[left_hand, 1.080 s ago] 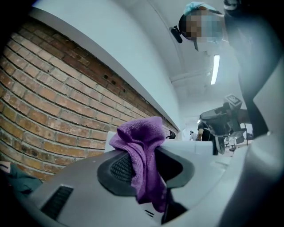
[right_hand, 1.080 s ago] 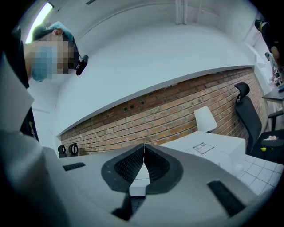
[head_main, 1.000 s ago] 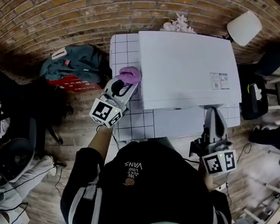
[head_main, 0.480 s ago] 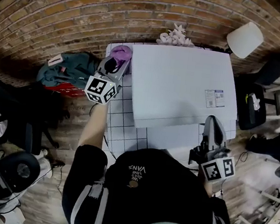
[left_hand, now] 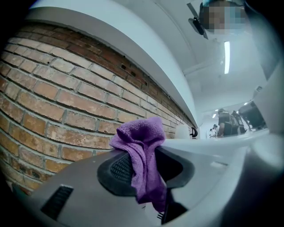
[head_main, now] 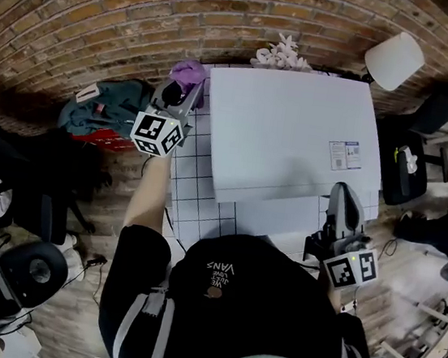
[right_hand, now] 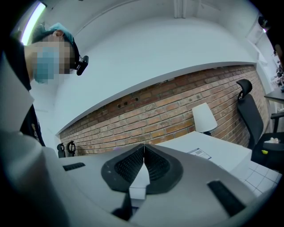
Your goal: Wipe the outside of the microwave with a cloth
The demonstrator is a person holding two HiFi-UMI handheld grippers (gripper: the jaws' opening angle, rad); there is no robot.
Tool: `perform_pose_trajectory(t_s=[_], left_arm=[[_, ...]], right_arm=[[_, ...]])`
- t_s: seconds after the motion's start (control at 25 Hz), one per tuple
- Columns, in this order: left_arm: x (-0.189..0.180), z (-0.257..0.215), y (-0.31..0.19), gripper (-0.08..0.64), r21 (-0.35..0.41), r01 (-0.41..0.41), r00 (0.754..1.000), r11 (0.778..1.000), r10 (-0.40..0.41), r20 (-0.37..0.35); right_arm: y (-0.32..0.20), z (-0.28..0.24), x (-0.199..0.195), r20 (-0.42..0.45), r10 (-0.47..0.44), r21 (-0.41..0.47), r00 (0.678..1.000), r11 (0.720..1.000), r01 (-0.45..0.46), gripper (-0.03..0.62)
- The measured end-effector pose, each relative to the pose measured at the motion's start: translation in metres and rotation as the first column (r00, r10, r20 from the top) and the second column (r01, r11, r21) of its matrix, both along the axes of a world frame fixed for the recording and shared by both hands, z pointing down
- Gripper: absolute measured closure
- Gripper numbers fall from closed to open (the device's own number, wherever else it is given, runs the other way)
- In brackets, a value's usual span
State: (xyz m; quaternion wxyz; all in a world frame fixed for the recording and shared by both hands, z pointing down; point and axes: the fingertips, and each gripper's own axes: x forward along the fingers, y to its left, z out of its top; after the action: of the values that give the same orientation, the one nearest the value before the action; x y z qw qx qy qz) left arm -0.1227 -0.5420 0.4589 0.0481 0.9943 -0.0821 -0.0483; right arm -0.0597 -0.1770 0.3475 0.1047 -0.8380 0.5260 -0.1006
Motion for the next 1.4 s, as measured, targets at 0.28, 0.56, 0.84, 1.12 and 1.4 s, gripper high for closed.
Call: perform_pose_trajectory(t_s=[0.28,0.56,0.84,1.12,1.4], left_arm=[[-0.054,0.004,0.046,0.428,0.013,-0.026,1.0,1.0,0.026,-0.004],[-0.113,0.03,0.111,0.428,-0.048,-0.064,0.998,0.997,0.065,0.009],[-0.146,0.062,0.183,0.428,-0.102,-0.125,0.991,0.987,0.13,0.04],[-0.145,0.075,0.212,0.428,-0.176,-0.144,0.989,0.974,0.149,0.012],[-0.119,0.077,0.182,0.428,-0.201,-0.121,0.993,0.972,0.121,-0.009]], right_arm=[[-0.001,-0.002,-0.029,-0.006,-0.034,0.016,0.999,0.999,0.035,0.592],[-0.011,0.001,-0.072,-0.003,-0.095,0.019,0.996,0.995,0.095,0.592],[-0.017,0.005,-0.102,0.005,-0.126,0.01,0.992,0.992,0.126,0.592],[-0.016,0.004,-0.106,-0.009,-0.116,-0.005,0.993,0.993,0.116,0.592],[-0.016,0.002,-0.089,-0.012,-0.097,-0.018,0.995,0.995,0.097,0.592]])
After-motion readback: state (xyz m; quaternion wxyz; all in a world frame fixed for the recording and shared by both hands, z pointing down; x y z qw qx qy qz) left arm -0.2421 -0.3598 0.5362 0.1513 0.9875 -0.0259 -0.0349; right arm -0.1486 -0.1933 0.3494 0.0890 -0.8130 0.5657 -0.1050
